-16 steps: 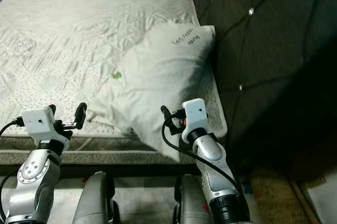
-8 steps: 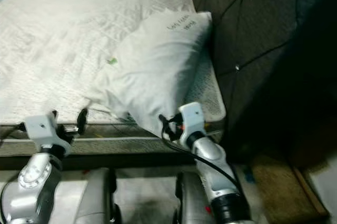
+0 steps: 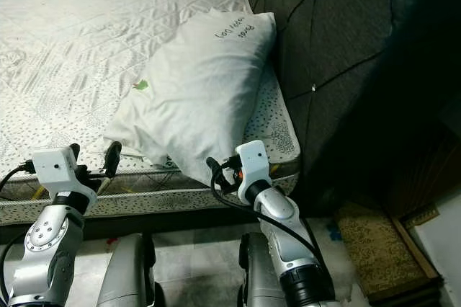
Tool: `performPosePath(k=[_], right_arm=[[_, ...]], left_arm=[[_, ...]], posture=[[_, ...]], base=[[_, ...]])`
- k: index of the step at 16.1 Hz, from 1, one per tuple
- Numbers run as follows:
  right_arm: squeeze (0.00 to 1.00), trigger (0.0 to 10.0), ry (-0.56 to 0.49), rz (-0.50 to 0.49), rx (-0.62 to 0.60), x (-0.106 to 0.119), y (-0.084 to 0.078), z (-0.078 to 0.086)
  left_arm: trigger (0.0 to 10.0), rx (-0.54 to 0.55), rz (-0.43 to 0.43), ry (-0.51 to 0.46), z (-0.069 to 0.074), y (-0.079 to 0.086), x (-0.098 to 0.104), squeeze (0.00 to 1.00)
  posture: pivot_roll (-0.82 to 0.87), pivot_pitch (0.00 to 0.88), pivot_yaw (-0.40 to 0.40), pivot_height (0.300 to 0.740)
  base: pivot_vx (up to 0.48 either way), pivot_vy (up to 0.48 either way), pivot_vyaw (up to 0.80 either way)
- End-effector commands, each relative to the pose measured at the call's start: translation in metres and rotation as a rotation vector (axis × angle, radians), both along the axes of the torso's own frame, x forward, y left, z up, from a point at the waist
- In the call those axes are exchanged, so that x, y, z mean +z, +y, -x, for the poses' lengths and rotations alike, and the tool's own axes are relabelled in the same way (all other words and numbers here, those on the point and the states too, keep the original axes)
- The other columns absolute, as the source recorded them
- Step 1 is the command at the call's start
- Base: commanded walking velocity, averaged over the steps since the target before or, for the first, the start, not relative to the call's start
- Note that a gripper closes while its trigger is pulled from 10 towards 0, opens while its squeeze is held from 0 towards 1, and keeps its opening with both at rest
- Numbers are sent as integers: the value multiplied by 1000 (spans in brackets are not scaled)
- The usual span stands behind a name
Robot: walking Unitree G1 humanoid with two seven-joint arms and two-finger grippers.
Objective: Clean up the room
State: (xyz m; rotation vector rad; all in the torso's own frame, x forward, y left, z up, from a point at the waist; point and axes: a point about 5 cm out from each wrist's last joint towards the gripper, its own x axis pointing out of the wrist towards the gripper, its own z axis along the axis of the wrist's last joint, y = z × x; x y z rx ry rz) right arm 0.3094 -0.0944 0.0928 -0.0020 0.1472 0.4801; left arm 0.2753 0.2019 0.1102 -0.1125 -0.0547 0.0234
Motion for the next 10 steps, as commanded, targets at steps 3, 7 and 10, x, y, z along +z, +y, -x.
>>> performPosePath(k=[3,7,10], right_arm=[[0,10000,-21,-6,8,5,0,-1],[0,10000,-32,-3,15,6,0,0],[0,10000,-21,-5,16,5,0,0]], left_arm=[[10000,-20,1,-23,1,-2,4,0],[10000,-26,5,-22,1,-3,3,0],[10000,-17,3,-12,1,-3,2,0]], posture=[[-70,162,-11,577],[-70,162,-11,577],[-71,161,-9,577]], base=[[430,0,0],[480,0,0],[279,0,0]])
